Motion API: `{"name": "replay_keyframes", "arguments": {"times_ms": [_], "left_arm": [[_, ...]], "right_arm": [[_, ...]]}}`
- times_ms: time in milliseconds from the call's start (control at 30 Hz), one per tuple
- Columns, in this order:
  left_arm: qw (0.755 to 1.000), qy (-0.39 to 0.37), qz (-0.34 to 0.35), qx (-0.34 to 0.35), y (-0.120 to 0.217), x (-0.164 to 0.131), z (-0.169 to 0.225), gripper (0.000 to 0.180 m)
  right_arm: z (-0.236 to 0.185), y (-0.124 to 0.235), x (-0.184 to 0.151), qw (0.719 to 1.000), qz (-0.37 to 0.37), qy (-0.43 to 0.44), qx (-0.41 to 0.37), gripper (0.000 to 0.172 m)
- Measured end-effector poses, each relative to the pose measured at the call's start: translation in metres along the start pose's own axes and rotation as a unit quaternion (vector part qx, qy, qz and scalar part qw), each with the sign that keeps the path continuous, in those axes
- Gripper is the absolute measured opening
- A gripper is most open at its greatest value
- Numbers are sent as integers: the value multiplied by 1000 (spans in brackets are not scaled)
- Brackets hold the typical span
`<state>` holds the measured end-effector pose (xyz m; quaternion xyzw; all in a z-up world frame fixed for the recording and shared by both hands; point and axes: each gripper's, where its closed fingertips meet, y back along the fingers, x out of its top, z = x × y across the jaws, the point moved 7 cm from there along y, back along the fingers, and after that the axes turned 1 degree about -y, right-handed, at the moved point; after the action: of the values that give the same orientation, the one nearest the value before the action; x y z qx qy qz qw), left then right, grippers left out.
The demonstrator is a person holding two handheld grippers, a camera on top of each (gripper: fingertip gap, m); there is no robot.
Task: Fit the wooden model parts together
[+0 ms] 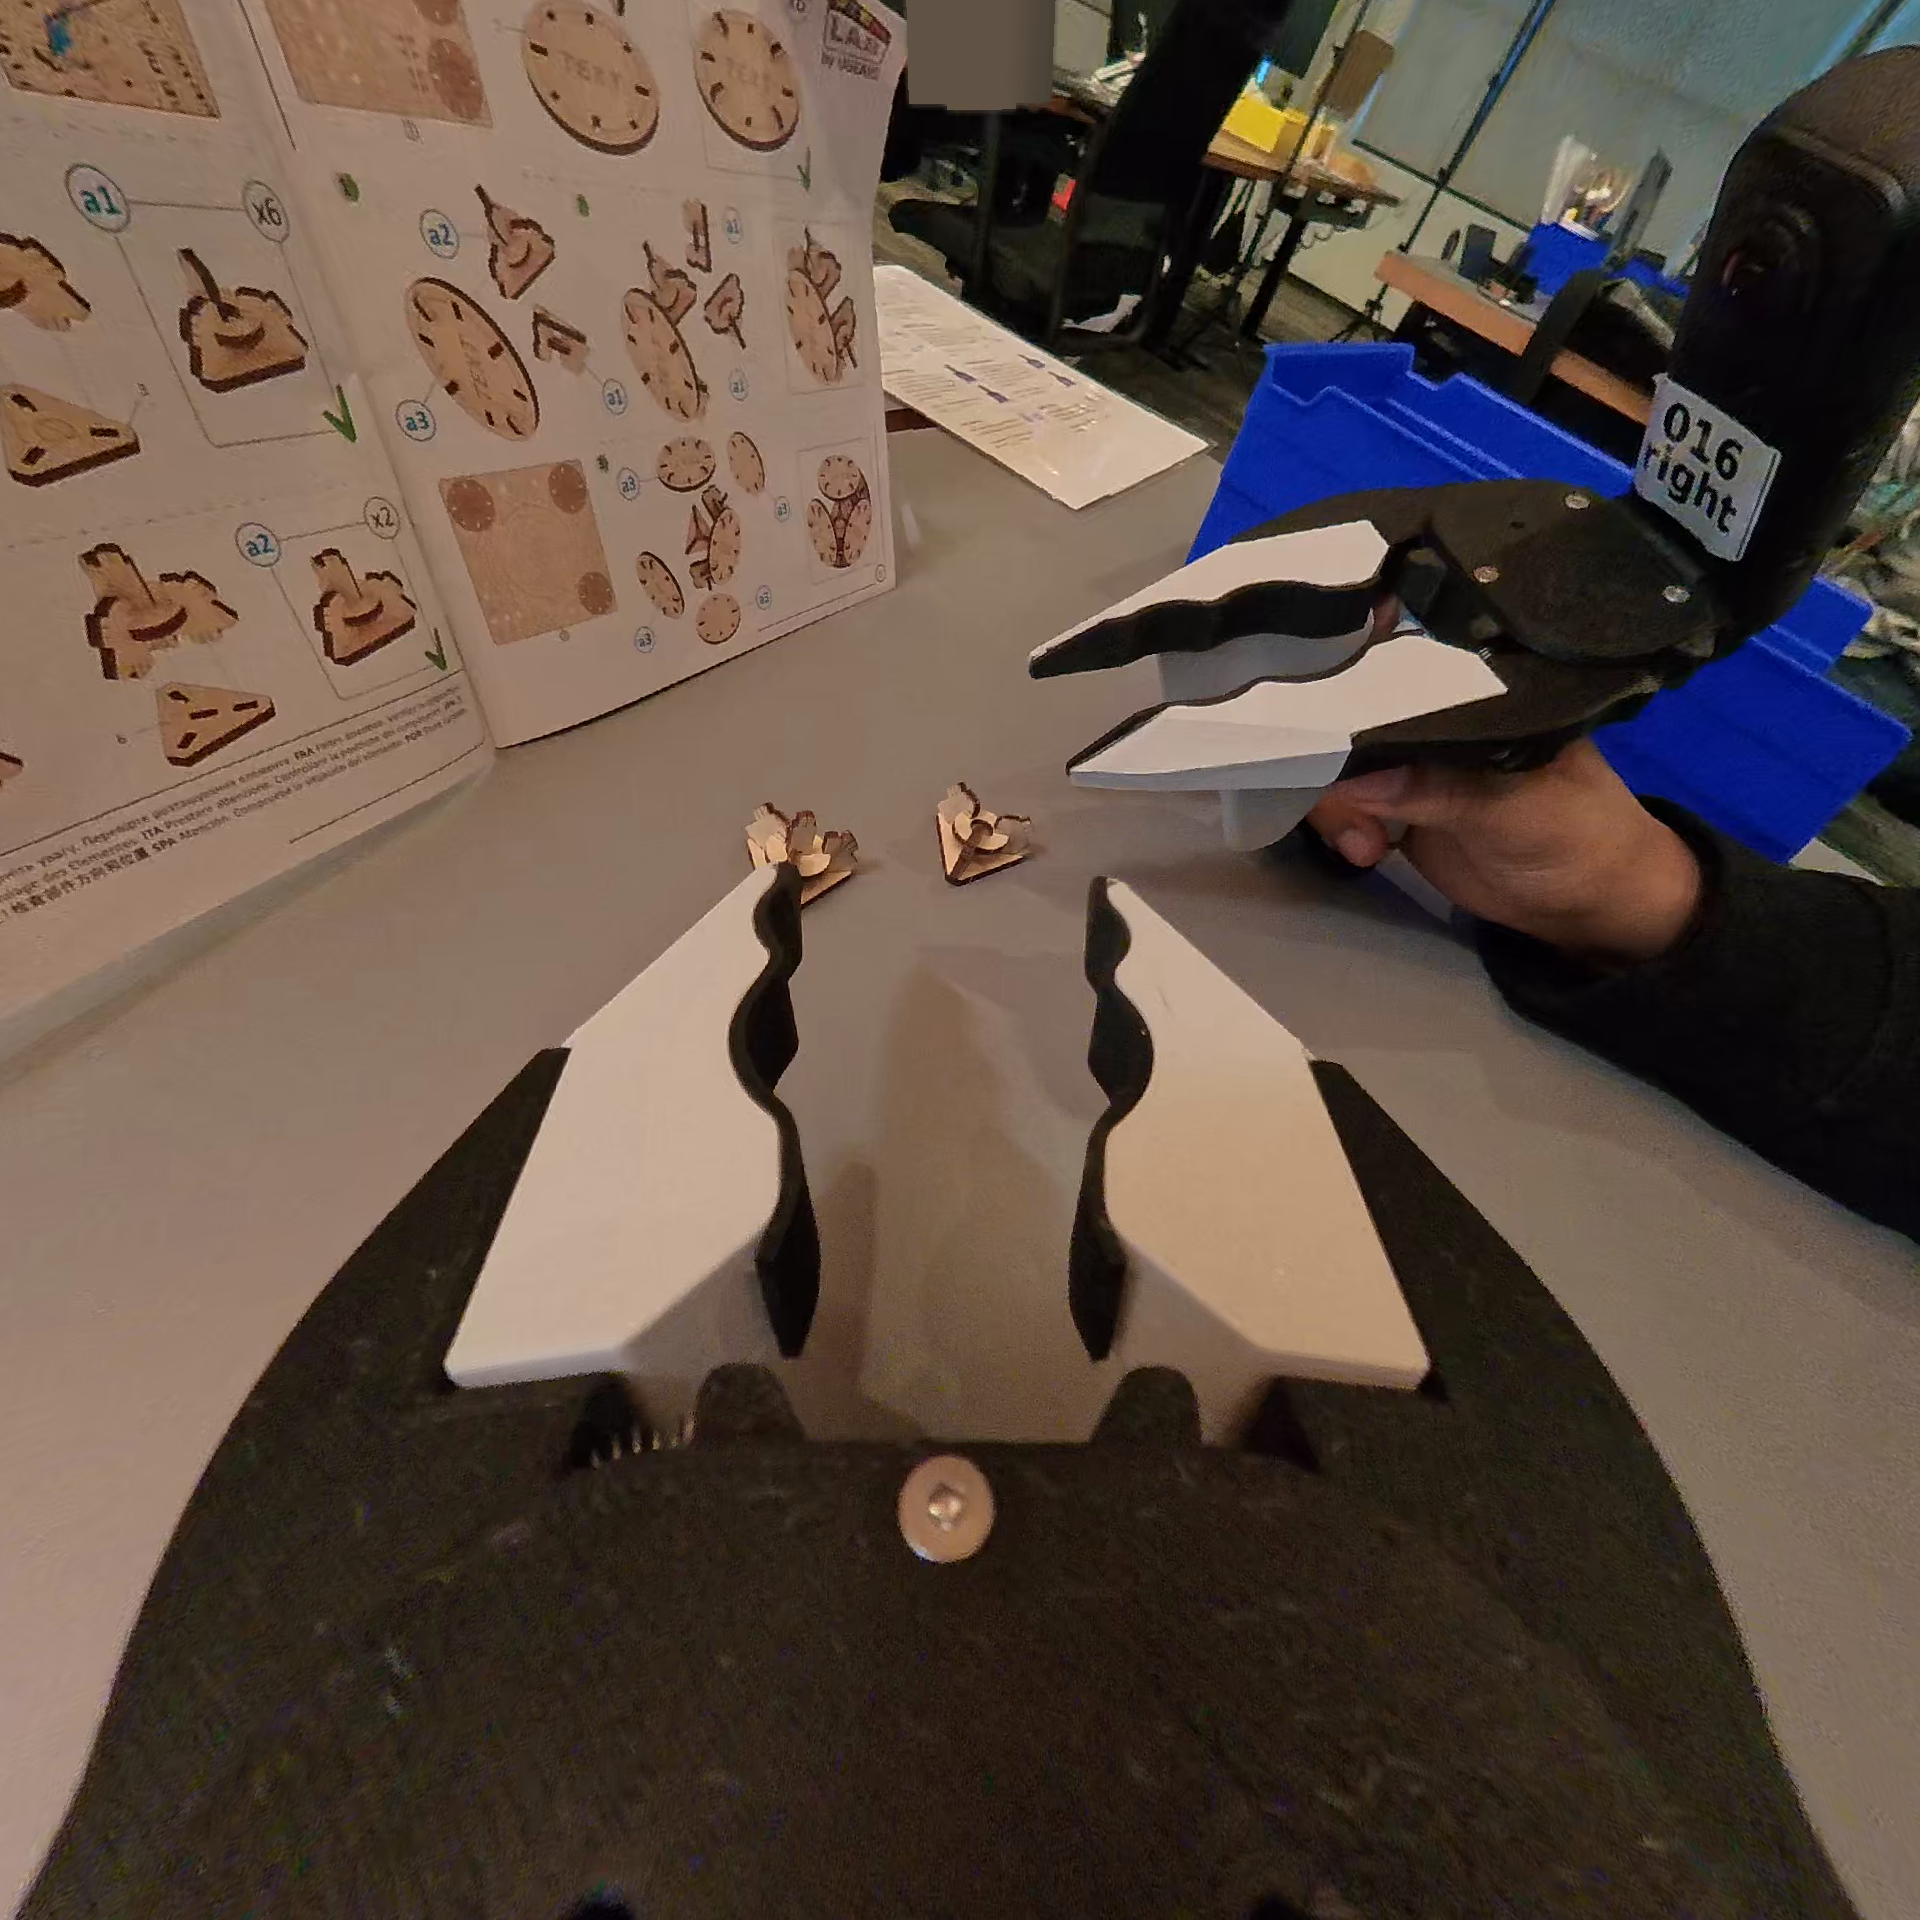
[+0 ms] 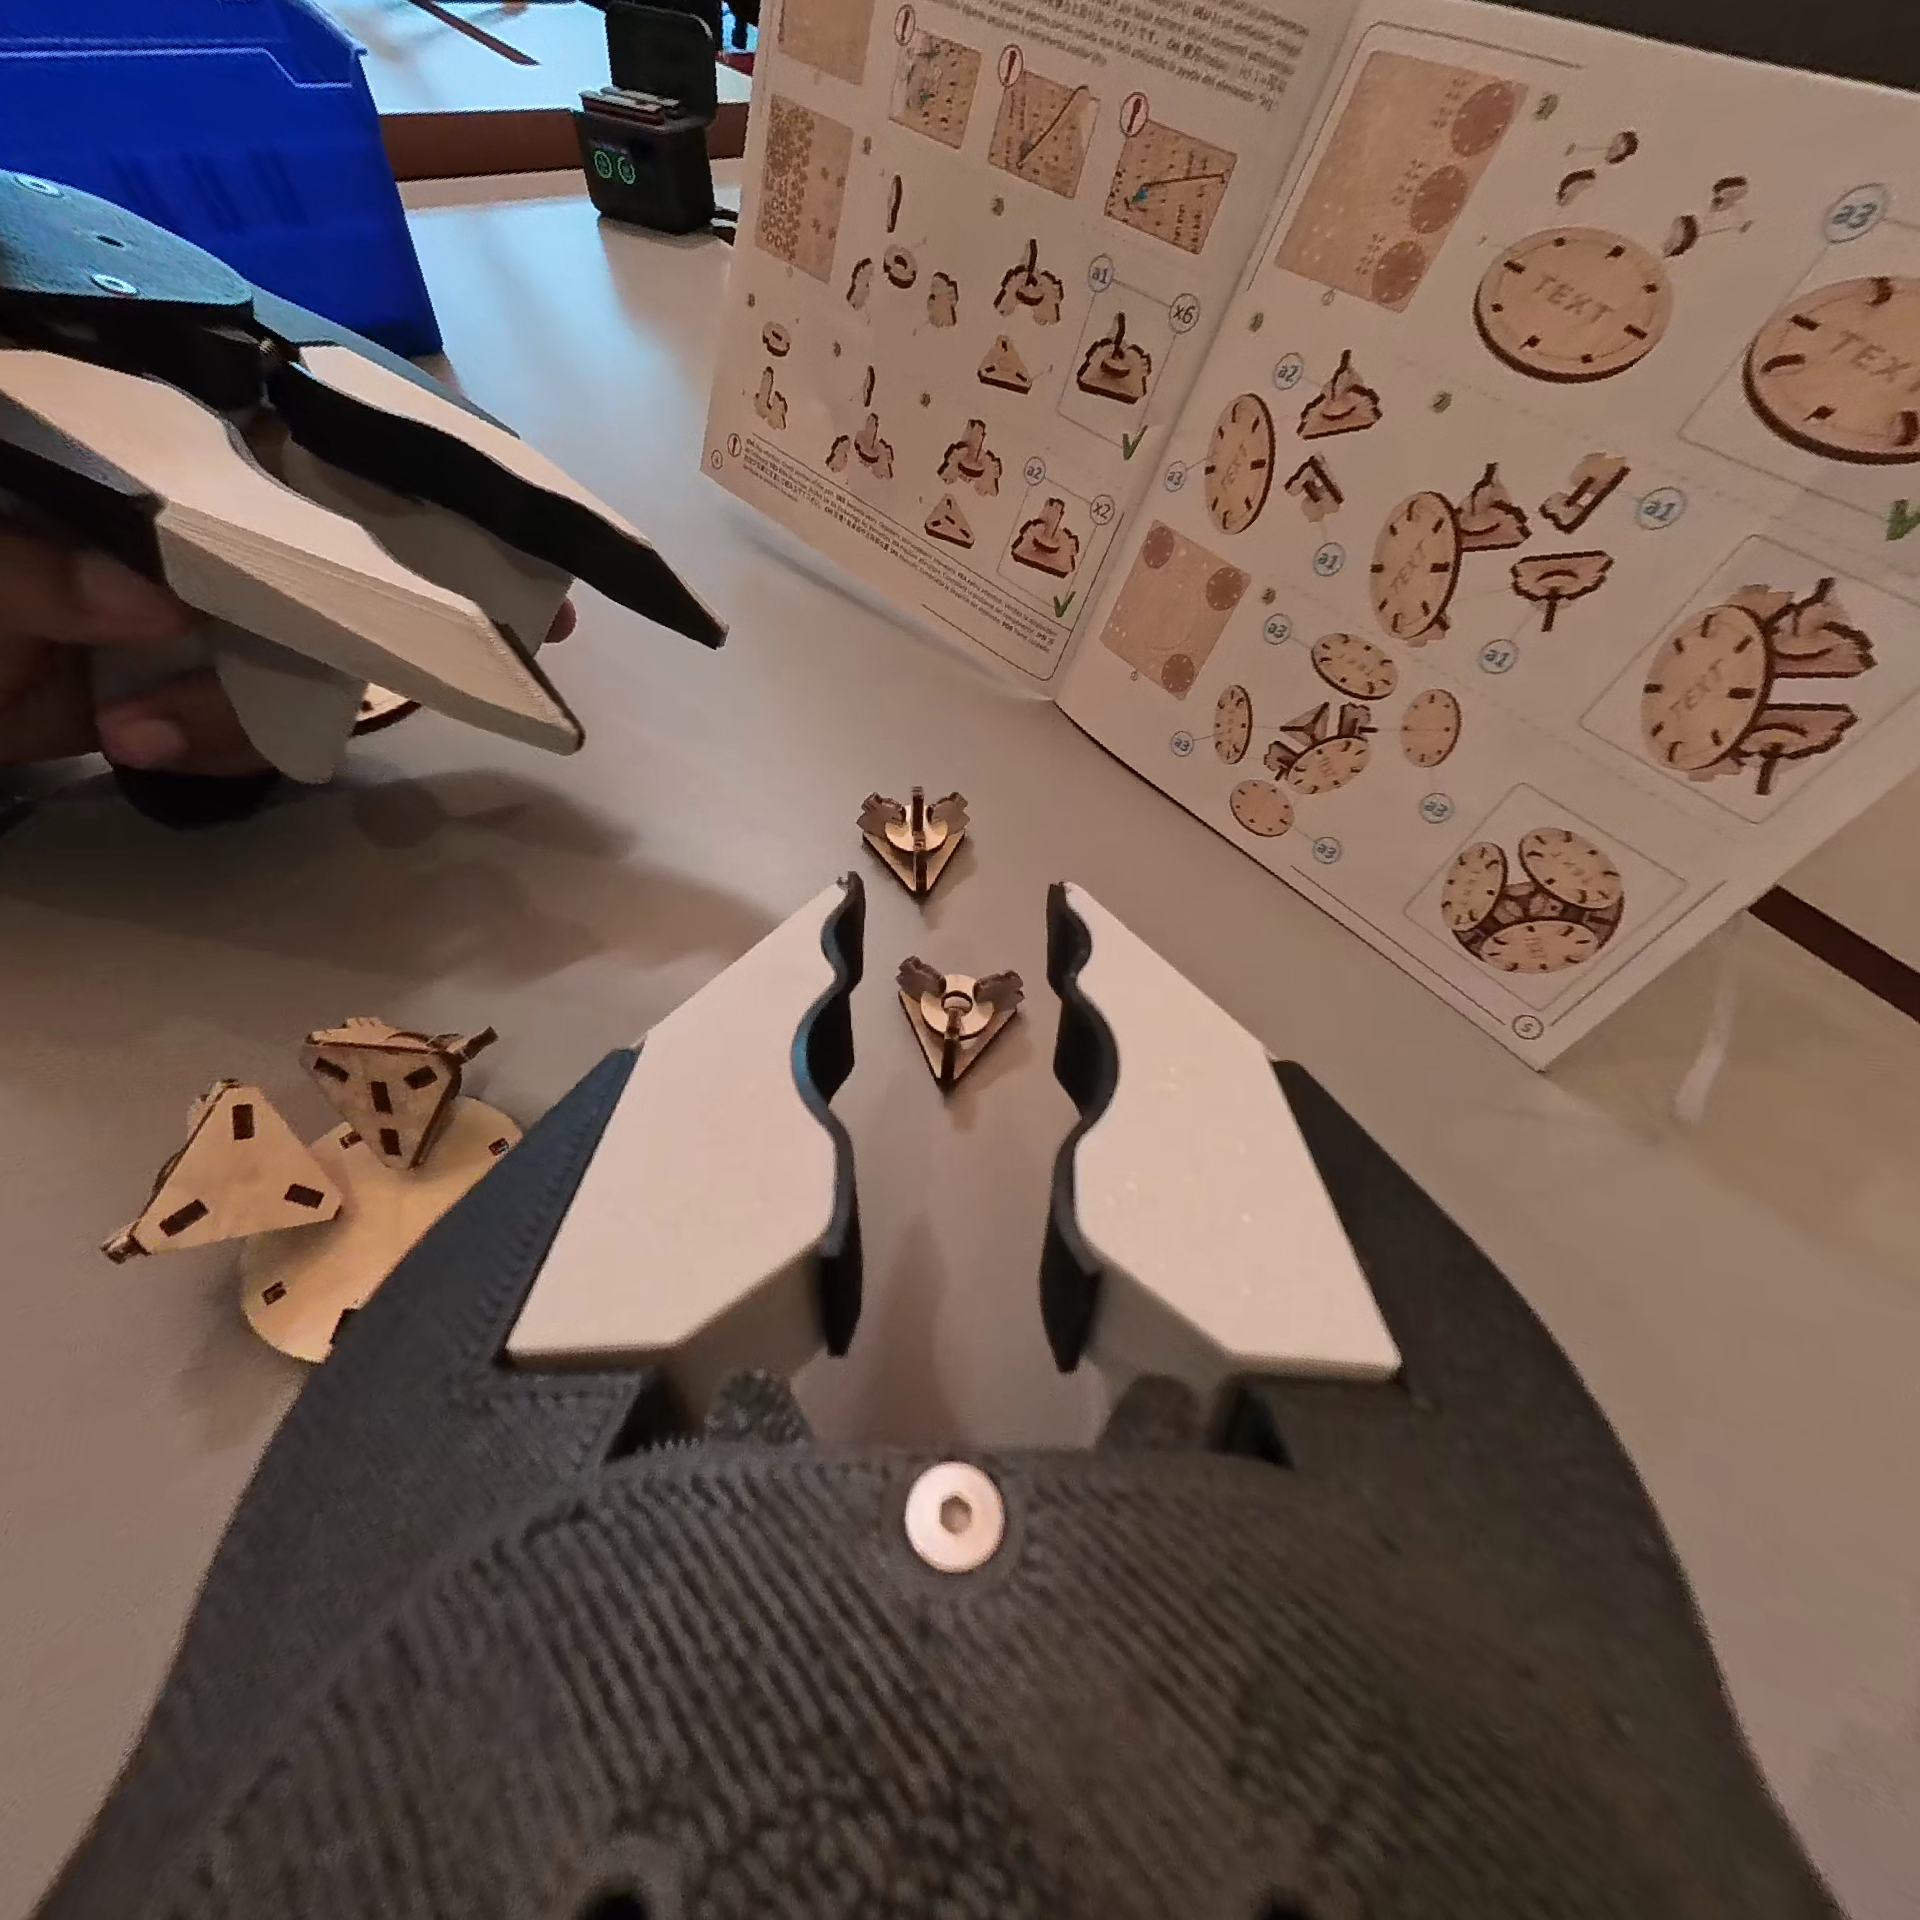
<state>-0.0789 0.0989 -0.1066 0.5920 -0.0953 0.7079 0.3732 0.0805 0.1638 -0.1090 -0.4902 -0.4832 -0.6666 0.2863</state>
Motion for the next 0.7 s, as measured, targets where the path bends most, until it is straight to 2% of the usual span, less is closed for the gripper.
{"name": "replay_keyframes", "arguments": {"times_ms": [700], "left_arm": [[1000, -2, -21, -5, -3, -3, 3, 53]], "right_arm": [[-4, -3, -2, 1000, -12, 20, -9, 33]]}}
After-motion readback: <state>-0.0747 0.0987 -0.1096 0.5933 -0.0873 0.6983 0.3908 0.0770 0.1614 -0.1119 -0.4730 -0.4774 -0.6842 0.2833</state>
